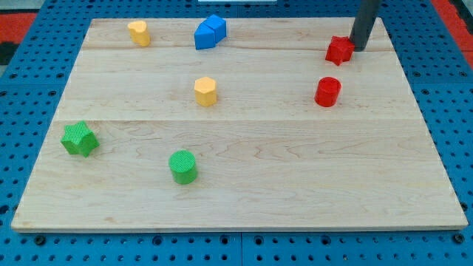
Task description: Push the red star towards the top left
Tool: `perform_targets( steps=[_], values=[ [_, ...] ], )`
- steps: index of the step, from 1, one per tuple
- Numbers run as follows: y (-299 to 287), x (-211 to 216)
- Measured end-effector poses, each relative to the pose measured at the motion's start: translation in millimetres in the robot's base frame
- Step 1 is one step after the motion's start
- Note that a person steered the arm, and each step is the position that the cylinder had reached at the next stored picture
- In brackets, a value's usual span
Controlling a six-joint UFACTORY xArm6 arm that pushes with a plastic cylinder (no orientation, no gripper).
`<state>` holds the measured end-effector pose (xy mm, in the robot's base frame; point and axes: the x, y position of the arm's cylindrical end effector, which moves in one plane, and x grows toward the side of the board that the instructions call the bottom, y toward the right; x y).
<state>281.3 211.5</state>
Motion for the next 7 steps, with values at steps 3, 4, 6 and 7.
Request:
perform_targets(
  steps=[3,4,6,7],
  values=[
    [-117,5],
    [-138,19],
    [-185,40],
    [-252,40]
  ],
)
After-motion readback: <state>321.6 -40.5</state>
